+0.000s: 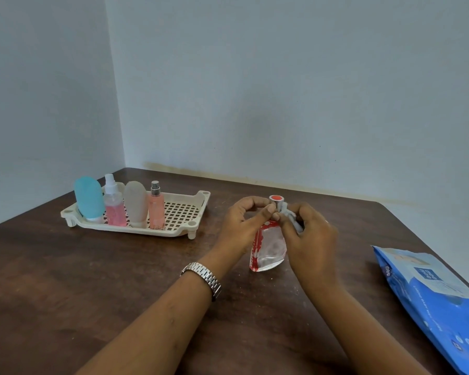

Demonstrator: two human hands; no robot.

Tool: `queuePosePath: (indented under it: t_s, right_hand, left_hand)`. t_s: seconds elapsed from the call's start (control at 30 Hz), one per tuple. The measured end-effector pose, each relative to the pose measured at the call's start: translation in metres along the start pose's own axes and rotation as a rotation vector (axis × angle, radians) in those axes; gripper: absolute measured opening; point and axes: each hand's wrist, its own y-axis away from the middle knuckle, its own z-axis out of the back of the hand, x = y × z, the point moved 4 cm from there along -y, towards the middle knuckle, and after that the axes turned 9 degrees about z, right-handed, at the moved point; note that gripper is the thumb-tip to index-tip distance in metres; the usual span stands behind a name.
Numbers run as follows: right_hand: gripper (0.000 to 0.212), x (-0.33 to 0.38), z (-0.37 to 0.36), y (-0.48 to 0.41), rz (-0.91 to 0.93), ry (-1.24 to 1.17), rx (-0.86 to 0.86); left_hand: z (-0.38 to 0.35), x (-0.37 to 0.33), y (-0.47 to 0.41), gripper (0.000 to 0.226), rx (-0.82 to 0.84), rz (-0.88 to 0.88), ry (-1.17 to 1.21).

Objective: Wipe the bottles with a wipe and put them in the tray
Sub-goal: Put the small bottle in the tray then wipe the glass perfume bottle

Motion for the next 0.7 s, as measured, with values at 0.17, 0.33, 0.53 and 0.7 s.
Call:
queuePosePath:
  t_s: [0.17,0.33,0.53,0.7]
  right_hand:
    - [0.018,0.013,0.004,0.000,0.220,0.032,-0.064]
    - [0.033,0.013,0.000,0.001,0.394,0.226,0.027]
    - [0.039,0.010,-0.005,-0.001,0.491,0.391,0.213]
    - [0.021,0.009,-0.005,-0.002,0.429,0.277,0.243]
  left_hand:
    - [-0.001,0.001,0.000,0.027,0.022,0.035,0.030]
    - [-0.002,-0.001,0.001,0.028,0.022,0.062,0.029]
    - [-0.004,-0.004,0.004,0.046,0.027,0.093,0.057]
    - [-0.006,-0.008,0.006,0.054,0.035,0.075,0.027]
